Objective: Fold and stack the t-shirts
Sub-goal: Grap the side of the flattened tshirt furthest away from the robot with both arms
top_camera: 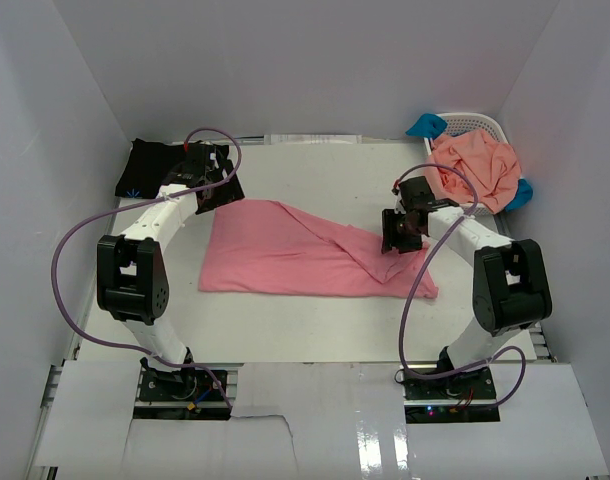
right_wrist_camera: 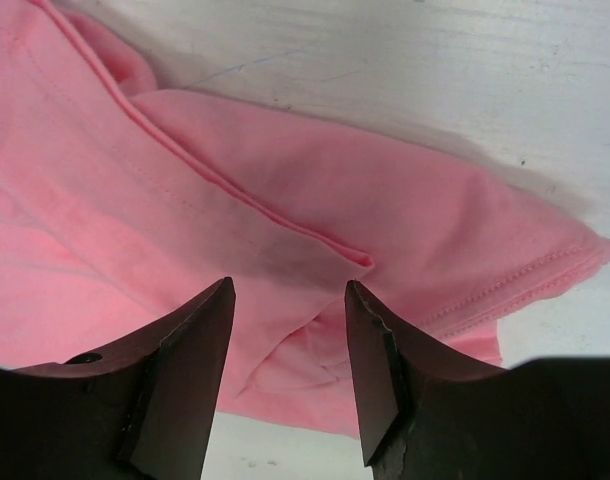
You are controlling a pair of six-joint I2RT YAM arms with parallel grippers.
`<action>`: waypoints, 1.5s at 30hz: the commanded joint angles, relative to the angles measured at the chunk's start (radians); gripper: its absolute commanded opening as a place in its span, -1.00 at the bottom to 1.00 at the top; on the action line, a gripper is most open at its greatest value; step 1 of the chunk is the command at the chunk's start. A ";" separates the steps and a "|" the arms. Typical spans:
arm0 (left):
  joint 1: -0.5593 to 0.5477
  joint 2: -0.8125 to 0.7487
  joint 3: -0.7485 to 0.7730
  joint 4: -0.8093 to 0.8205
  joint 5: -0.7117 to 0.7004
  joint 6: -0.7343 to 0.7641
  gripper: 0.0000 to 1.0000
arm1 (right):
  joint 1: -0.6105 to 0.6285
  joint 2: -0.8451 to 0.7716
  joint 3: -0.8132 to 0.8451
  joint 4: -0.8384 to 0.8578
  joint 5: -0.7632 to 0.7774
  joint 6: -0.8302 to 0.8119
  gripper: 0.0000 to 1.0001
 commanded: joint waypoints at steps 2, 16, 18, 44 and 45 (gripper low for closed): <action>0.000 -0.009 0.036 -0.001 -0.001 0.007 0.85 | -0.027 0.012 0.002 0.042 0.008 -0.014 0.08; -0.001 -0.007 0.034 -0.003 -0.005 0.005 0.85 | -0.074 0.048 -0.043 0.106 -0.046 -0.003 0.01; 0.000 -0.007 0.034 -0.004 -0.004 0.007 0.85 | -0.077 0.054 -0.052 0.108 -0.051 -0.003 -0.01; 0.000 -0.001 0.034 -0.004 -0.008 0.007 0.85 | -0.085 0.061 0.143 0.014 -0.083 -0.020 -0.67; -0.001 -0.002 0.034 -0.004 -0.008 0.007 0.85 | -0.085 0.066 0.143 0.014 -0.090 -0.022 -0.64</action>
